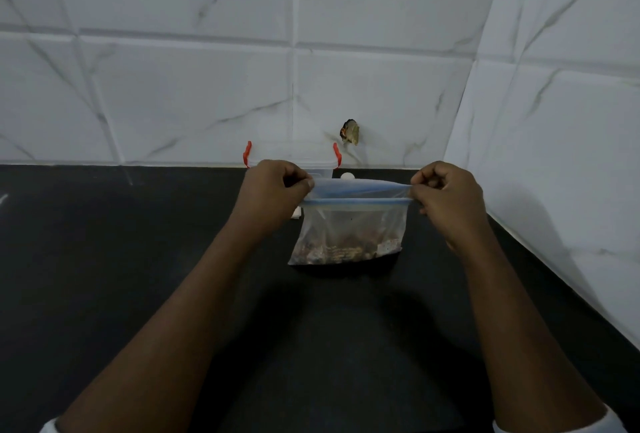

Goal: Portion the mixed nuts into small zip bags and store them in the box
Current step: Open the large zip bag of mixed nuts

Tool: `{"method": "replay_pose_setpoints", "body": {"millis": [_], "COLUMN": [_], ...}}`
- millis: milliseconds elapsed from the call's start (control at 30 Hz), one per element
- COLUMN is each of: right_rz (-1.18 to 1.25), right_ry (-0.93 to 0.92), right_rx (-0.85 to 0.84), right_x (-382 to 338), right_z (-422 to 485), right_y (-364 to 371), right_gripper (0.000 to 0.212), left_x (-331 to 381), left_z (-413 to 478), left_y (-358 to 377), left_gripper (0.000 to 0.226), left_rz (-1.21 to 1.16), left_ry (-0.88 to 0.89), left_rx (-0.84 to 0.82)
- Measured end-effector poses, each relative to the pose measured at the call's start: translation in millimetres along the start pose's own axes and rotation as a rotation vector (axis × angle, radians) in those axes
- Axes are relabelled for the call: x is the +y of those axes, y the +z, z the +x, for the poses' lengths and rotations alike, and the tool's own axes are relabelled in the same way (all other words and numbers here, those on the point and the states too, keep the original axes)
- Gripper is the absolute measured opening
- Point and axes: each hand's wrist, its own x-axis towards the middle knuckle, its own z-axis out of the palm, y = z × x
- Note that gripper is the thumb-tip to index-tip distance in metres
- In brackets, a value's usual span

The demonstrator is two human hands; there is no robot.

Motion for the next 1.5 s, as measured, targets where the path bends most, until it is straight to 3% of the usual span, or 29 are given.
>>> {"method": "replay_pose_setpoints", "body": {"millis": [133, 233, 400, 467, 567, 800, 1000, 1133, 1233, 1333, 1500], "right_rz": [0.025, -0.02, -0.033, -0.031, 0.046, 0.043, 0.039, 0.033, 0.03, 0.03, 0.029], "right_ry": [0.001, -0.033, -0.055, -0.073, -0.053, -0.056, -0.045, -0.048, -0.052, -0.035, -0.021], "right_rx": [0.032, 0.016, -0.16, -0.187, -0.19, -0.141, -0.106, -0.102, -0.096, -0.08, -0.062], "right_x": [-0.3, 1.2, -0.8, -2.0, -2.2, -3.2, -3.3, -2.4, -2.4, -2.2, -2.3], "right_z": [1.6, 1.4, 0.8, 0.0, 0.4, -0.1, 0.6, 1.4, 1.2, 0.4, 1.1], "right_y": [-4.3, -3.8, 0.6, 1.6, 1.1, 5.9, 8.7, 11.2, 11.9, 12.0, 9.3], "right_gripper": [0.01, 0.014, 0.018, 0.018, 0.021, 0.023, 0.023, 0.024, 0.025, 0.025, 0.025], "left_x": [1.1, 4.3, 4.6, 7.5, 14.9, 17.1, 18.7, 24.8, 24.7, 24.6, 28.7], "left_z": [1.0, -0.4, -1.0, 0.4, 3.9, 23.9, 49.4, 59.2, 61.1, 63.2, 65.4], "left_y": [3.1, 5.0, 9.6, 10.7, 12.3, 11.7, -4.4, -10.9, -7.7, -4.9, 1.1], "left_gripper": [0.018, 0.021, 0.035, 0.029, 0.037, 0.033, 0.036, 0.017, 0.016, 0.014, 0.009], "left_rz": [0.103, 0.065, -0.019, -0.17, -0.433, -0.332, -0.263, -0.1, -0.024, -0.091, -0.455], "left_ry": [0.095, 0.093, 0.011, -0.075, -0.289, -0.373, -0.233, -0.062, -0.043, -0.142, -0.45], "left_rx": [0.07, 0.018, -0.186, -0.271, -0.371, -0.463, -0.556, -0.64, -0.646, -0.665, -0.565]}}
